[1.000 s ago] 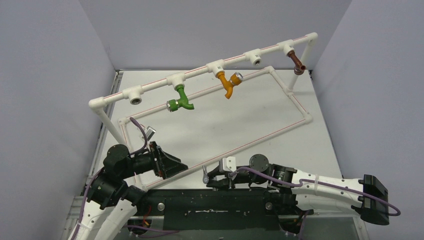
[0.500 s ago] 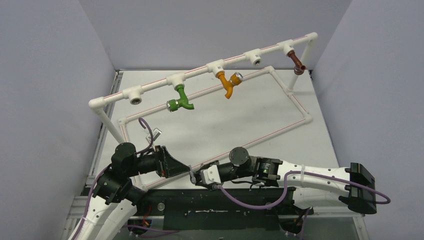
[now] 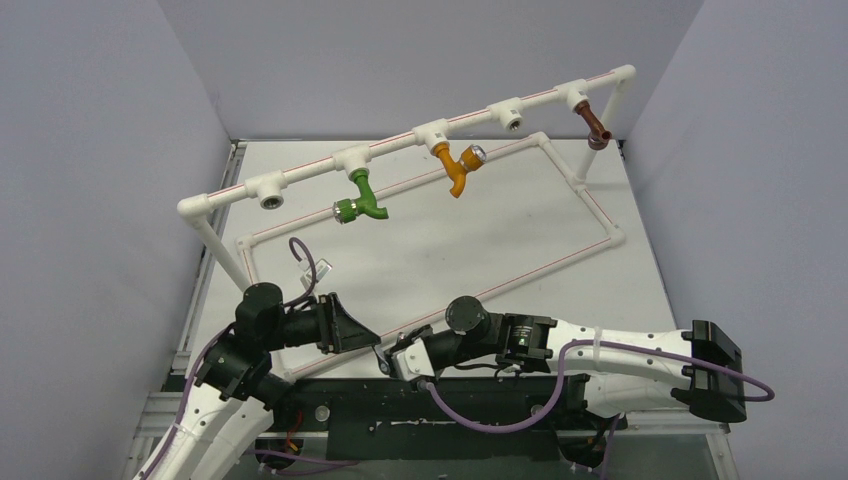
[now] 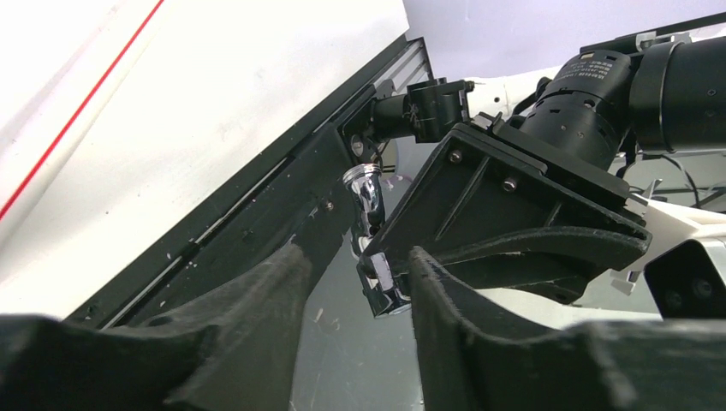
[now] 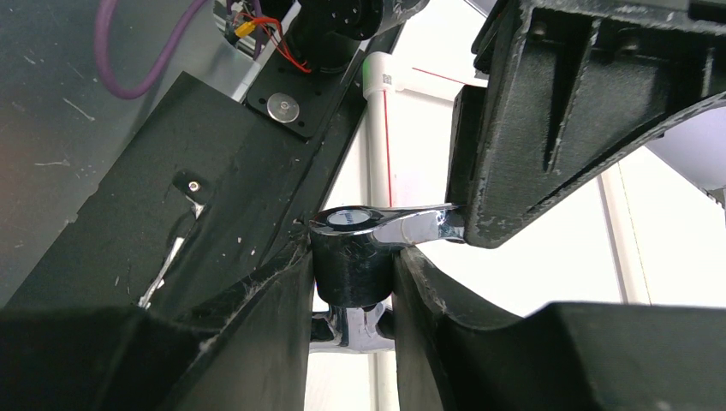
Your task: Install the water faucets
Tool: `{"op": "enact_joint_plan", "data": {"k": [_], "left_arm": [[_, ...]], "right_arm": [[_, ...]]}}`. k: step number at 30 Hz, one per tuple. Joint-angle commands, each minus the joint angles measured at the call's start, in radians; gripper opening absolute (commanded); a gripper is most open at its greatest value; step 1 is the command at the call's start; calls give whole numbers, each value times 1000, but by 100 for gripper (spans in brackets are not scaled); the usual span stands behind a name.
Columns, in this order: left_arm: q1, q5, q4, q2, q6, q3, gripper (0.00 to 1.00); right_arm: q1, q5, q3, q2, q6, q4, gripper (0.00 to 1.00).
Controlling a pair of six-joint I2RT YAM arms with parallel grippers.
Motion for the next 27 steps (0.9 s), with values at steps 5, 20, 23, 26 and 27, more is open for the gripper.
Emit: {"op": "enact_joint_plan", "data": {"k": [5, 20, 23, 26, 27], "left_arm": [[-3, 57, 89, 8, -19, -17, 31], [-3, 102, 112, 10, -8, -37, 0], [-5, 85, 80, 6, 16, -28, 0], [-5, 69, 40, 11, 55, -12, 0], [-5, 66, 29, 14, 66, -8, 0]], "right_arm": [[10, 3, 39, 13, -26, 74, 0], [29, 115, 103, 87, -23, 49, 0], [35, 118, 110, 89, -15, 38, 3], [35, 113, 112, 84, -3, 23, 20], [35, 113, 110, 78, 1, 23, 27]]}}
